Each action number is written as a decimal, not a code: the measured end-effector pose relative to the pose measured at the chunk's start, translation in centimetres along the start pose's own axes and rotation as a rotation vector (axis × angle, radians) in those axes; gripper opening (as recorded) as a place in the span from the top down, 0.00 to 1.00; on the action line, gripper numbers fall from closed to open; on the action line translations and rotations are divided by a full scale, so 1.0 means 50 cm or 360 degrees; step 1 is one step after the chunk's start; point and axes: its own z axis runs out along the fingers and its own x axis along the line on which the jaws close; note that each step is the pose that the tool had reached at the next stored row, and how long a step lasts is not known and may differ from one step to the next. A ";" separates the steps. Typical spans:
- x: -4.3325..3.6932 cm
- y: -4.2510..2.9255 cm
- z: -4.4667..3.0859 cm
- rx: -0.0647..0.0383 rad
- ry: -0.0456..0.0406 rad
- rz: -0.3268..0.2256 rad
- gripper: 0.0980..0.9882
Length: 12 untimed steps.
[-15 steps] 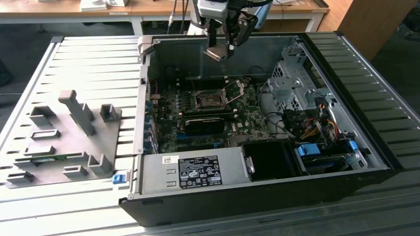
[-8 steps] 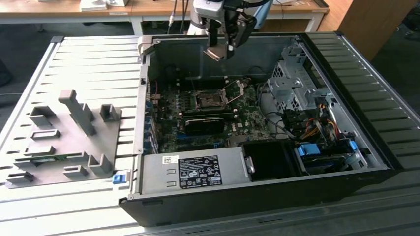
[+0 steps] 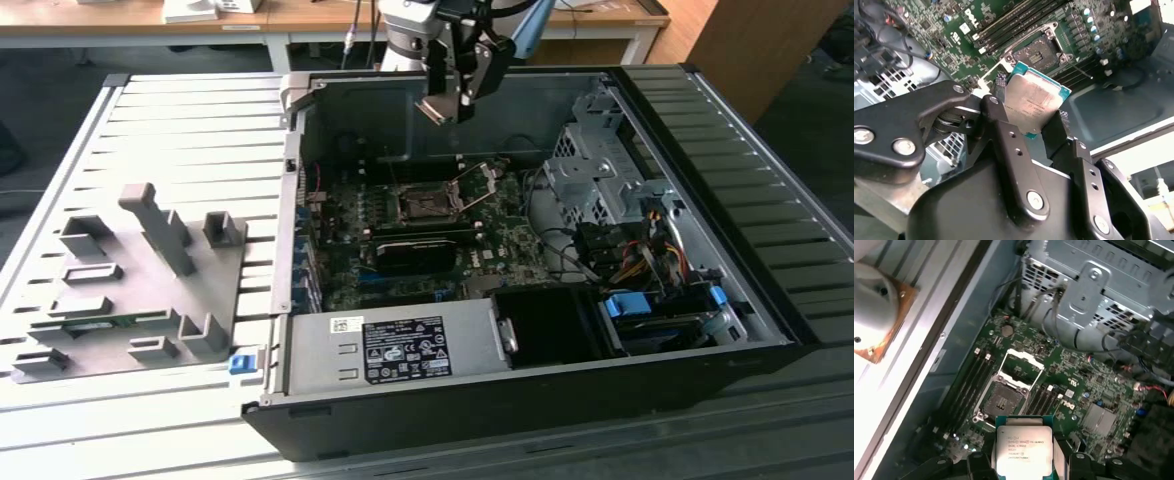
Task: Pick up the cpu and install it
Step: 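Place the cpu into insertion slot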
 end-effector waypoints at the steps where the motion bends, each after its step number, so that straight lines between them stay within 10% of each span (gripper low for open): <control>1: 0.000 0.000 0.000 0.0000 -0.0002 0.0029 0.50; 12: 0.001 0.001 0.002 -0.0003 -0.0013 0.0258 0.50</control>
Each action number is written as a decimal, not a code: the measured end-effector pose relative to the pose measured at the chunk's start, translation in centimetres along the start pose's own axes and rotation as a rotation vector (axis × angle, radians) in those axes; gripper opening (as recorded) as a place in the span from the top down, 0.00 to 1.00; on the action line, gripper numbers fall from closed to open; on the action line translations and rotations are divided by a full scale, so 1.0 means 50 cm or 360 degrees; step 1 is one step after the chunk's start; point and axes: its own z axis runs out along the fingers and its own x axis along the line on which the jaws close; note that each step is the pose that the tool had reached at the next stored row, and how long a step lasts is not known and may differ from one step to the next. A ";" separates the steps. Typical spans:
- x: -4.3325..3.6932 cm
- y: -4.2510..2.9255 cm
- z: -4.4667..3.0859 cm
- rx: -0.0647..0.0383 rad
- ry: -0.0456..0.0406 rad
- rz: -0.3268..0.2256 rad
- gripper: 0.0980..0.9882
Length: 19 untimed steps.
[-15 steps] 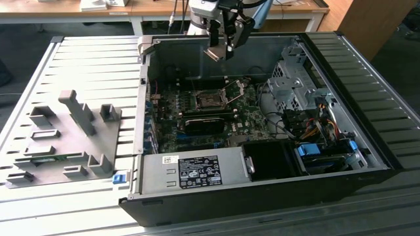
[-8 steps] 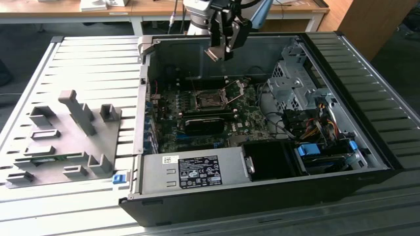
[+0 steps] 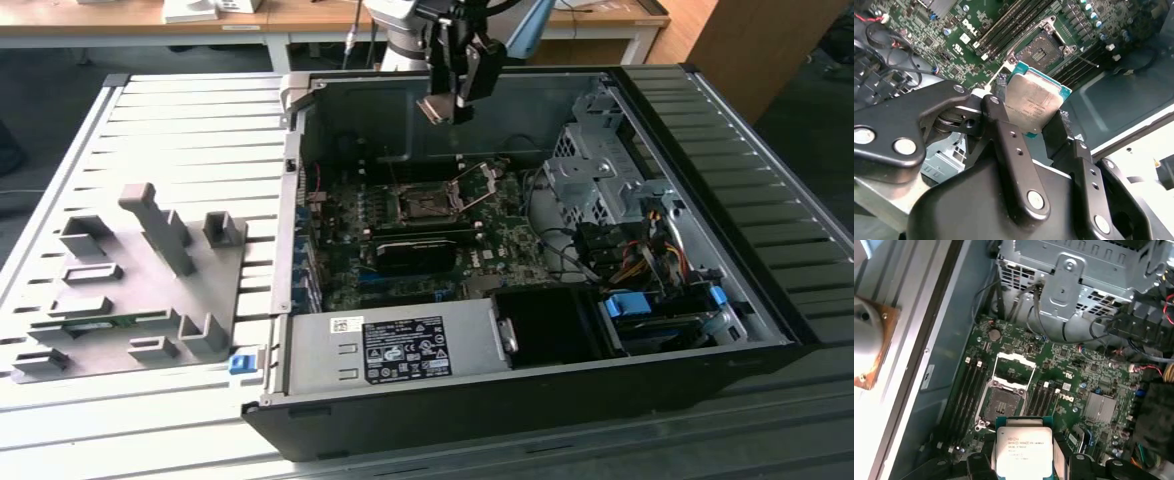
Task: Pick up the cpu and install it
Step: 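Place the cpu into insertion slot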
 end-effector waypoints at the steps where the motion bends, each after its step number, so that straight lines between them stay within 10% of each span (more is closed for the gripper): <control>1: 0.000 0.000 0.000 0.0000 -0.0001 0.0018 0.50; 19: 0.003 0.001 0.002 -0.0003 -0.0017 0.0336 0.50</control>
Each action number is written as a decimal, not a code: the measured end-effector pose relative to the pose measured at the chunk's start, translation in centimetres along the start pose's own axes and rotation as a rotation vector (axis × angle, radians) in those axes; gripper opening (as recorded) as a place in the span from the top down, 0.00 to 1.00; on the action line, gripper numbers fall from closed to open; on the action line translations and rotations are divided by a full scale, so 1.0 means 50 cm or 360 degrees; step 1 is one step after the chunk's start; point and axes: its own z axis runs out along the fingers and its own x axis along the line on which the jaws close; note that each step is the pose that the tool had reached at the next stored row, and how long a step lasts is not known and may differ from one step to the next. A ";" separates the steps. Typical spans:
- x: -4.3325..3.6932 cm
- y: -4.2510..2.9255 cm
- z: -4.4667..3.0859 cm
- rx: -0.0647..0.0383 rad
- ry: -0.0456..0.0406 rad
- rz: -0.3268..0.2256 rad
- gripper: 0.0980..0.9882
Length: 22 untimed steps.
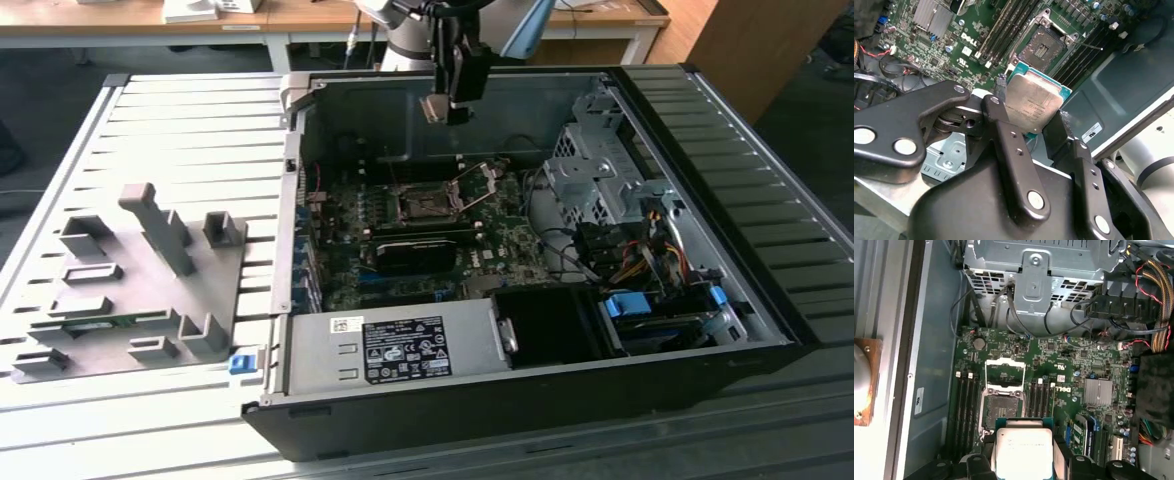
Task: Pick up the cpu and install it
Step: 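Place the cpu into insertion slot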
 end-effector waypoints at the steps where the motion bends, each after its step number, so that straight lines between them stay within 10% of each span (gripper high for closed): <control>1: 0.000 0.000 0.000 0.0000 0.0000 0.0000 0.50; 22: 0.006 -0.003 0.034 -0.0002 0.0014 0.0085 0.50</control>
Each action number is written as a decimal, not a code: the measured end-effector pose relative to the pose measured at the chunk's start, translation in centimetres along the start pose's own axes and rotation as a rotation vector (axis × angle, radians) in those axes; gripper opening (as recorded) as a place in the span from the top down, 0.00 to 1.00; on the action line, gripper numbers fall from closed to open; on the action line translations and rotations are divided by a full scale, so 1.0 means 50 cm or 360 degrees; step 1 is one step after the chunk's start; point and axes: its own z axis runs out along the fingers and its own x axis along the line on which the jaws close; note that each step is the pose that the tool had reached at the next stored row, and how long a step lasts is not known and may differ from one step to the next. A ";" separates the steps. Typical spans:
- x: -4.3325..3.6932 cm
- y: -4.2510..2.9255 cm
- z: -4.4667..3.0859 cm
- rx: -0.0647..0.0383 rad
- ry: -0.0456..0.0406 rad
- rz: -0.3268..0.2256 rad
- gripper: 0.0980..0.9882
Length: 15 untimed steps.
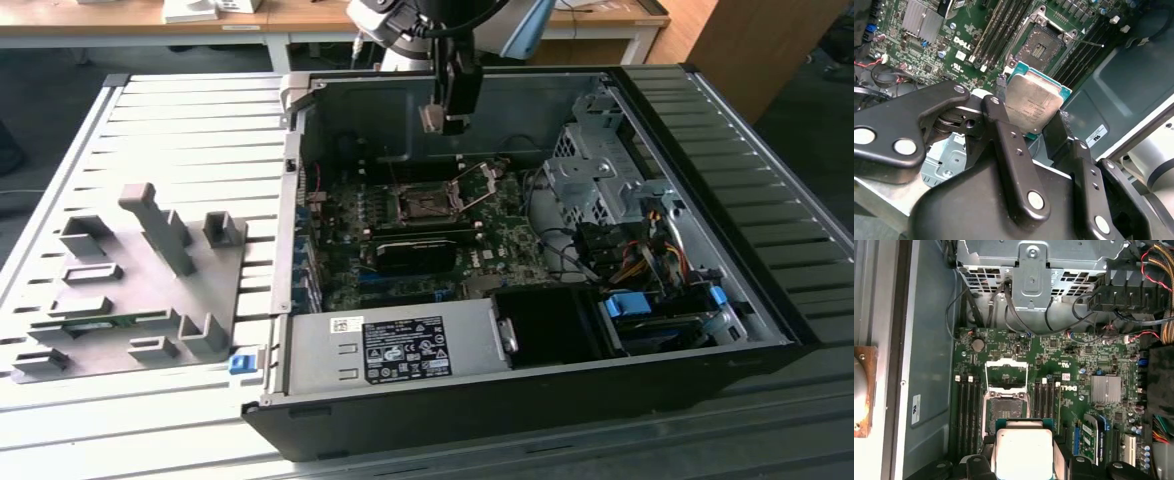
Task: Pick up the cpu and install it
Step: 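Place the cpu into insertion slot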
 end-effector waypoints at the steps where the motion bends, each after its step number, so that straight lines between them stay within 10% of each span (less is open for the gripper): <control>1: 0.000 0.000 0.000 0.0000 0.0000 0.0000 0.50; 15: 0.007 -0.001 0.021 0.0000 -0.0003 0.0007 0.50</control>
